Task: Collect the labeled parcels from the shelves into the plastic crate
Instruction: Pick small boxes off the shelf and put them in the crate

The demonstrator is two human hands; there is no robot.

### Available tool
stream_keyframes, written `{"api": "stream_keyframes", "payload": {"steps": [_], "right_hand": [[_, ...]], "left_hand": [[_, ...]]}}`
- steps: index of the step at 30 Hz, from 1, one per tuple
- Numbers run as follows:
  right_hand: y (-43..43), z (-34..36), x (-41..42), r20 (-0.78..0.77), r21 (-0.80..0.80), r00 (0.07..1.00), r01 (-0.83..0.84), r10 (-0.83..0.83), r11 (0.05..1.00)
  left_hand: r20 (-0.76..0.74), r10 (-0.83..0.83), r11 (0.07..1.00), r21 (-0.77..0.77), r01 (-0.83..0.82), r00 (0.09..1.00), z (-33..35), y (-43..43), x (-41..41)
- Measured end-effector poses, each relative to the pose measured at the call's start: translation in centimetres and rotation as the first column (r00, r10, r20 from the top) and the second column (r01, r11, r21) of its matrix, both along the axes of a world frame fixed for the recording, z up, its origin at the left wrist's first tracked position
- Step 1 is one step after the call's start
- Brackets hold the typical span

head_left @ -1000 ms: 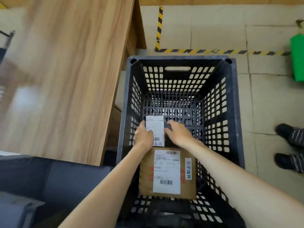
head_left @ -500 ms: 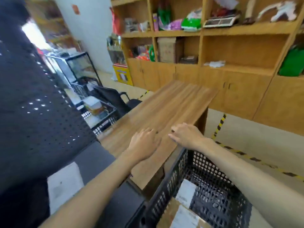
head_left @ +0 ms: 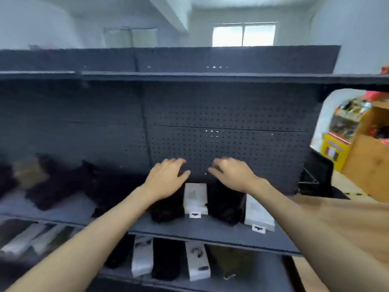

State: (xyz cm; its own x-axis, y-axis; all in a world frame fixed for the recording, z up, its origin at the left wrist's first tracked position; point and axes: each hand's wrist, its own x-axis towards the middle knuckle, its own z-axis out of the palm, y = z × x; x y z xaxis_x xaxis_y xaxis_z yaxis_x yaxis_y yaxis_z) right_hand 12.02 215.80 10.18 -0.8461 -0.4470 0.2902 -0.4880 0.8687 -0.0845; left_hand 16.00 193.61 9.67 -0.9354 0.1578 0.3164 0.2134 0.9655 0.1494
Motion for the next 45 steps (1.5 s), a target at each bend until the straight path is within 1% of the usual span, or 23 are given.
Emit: {"api": "stream_keyframes", "payload": {"steps": [4,9,15,19,23,29,36,39,42,45], "right_hand": [[-17.8,0.1,2.5,0.003,-0.040,0.973,-0.229,0.229,0.973],[-37.5,0.1,8.0,-0.010,-0.061,0.888,-0.459,0.460,0.886],[-54.9,1.3,13.9,-0.039,-0.038,0.775,-0.632,0.631,0.774],[-64.0,1.6,16.3,-0.038,-0.033,0.700,-0.714,0.713,0.699],[-72.3,0.8,17.2,-0.052,-0.028,0.645,-0.764,0.762,0.645],[-84.8,-0.6,15.2,-0.045,0.016,0.618,-0.785,0.785,0.619],[-100.6,1.1,10.9,-0.060,0.024,0.604,-0.795,0.795,0.606],[-107.3,1.2,9.9,-0.067,0.038,0.579,-0.812,0.813,0.582],[-113.6,-0.1,9.7,-0.048,0.080,0.552,-0.829,0.833,0.554],[-119.4,-1.4,9.7,-0.025,0.089,0.538,-0.838,0.842,0.538]], "left_hand": [[-0.014,0.231,0.973,-0.010,-0.232,0.973,0.3,-16.6,7.1],[-0.025,0.455,0.890,-0.030,-0.456,0.890,1.0,-34.0,16.7],[0.002,0.641,0.767,-0.057,-0.640,0.768,1.7,-48.4,25.9],[0.003,0.727,0.686,-0.013,-0.727,0.686,1.0,-56.1,29.5],[0.030,0.776,0.630,-0.019,-0.776,0.630,-0.2,-62.9,30.6],[0.029,0.784,0.621,-0.050,-0.782,0.620,-1.1,-73.9,28.6],[0.019,0.782,0.622,-0.107,-0.776,0.624,0.8,-88.5,24.5],[0.002,0.791,0.611,-0.060,-0.790,0.612,0.6,-94.7,23.9],[0.012,0.802,0.598,-0.049,-0.800,0.598,-0.5,-100.6,23.8],[0.025,0.805,0.593,-0.024,-0.805,0.592,-1.6,-106.4,23.6]]}}
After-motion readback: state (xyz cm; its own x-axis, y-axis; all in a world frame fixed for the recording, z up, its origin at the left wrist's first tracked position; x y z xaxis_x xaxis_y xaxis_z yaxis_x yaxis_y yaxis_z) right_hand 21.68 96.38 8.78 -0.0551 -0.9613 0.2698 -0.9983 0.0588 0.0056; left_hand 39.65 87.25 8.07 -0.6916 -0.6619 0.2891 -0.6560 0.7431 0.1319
